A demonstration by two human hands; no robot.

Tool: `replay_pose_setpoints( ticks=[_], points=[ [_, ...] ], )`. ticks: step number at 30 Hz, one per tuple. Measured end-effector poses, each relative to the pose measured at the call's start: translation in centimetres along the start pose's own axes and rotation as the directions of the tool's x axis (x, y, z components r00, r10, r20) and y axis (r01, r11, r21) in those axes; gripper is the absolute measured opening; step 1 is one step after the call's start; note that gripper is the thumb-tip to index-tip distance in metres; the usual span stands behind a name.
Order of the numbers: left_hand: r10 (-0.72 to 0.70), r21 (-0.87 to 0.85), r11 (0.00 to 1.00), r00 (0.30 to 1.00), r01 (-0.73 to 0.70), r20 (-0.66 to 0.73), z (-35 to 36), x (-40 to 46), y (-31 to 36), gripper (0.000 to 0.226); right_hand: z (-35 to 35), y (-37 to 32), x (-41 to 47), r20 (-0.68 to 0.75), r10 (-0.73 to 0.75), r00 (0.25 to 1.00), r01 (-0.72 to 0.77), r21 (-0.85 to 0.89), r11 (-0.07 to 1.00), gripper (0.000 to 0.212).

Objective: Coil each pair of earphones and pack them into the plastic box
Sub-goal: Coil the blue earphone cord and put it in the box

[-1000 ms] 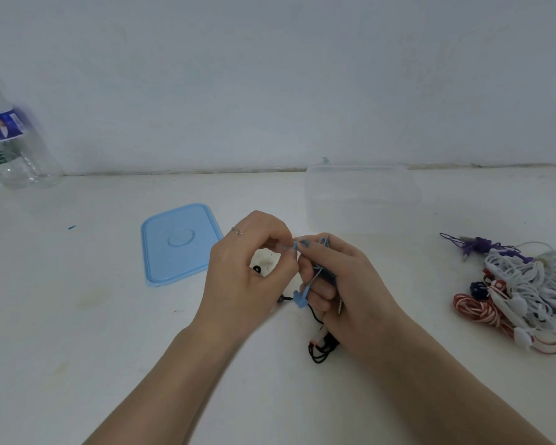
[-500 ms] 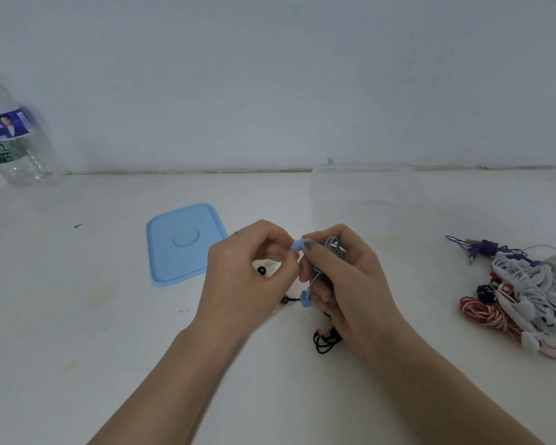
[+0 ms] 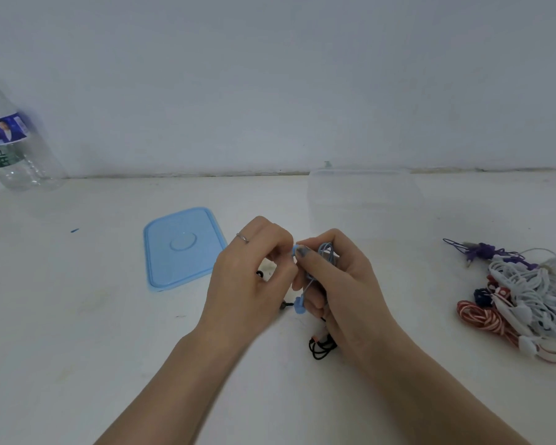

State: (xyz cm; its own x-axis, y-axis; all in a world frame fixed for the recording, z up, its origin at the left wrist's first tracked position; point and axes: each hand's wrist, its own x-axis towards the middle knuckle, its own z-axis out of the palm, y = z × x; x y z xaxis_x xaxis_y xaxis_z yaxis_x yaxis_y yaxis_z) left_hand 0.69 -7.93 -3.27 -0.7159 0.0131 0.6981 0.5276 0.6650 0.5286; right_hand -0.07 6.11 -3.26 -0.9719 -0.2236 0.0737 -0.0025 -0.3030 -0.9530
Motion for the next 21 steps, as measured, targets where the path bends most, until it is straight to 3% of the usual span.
replay_pose_setpoints(
  ticks=[3, 7, 13, 21],
  points=[
    [0.029, 0.013, 0.999, 0.999, -0.029, 0.019, -0.02, 0.08, 0.15, 0.029, -0.14, -0.19, 0.06, -0.01, 0.035, 0.999, -0.035, 0.039, 0.999, 0.013],
    [-0.145, -0.098, 0.984, 0.989, 0.149, 0.041, -0.04, -0.17, 0.42, 0.026, -0.24, -0.26, 0.12, -0.014, 0.052, 0.999, -0.051, 0.058, 0.997, 0.01],
    [-0.071, -0.041, 0.997, 0.997, 0.071, 0.001, 0.07, -0.16, -0.23, 0.009, -0.41, 0.01, 0.35, -0.021, 0.052, 0.998, -0.05, 0.065, 0.997, 0.015],
    [-0.205, -0.167, 0.962, 0.976, 0.215, 0.074, -0.17, -0.04, 0.36, 0.011, -0.14, -0.11, 0.29, -0.022, 0.044, 0.999, -0.043, 0.027, 0.999, 0.008]
  ],
)
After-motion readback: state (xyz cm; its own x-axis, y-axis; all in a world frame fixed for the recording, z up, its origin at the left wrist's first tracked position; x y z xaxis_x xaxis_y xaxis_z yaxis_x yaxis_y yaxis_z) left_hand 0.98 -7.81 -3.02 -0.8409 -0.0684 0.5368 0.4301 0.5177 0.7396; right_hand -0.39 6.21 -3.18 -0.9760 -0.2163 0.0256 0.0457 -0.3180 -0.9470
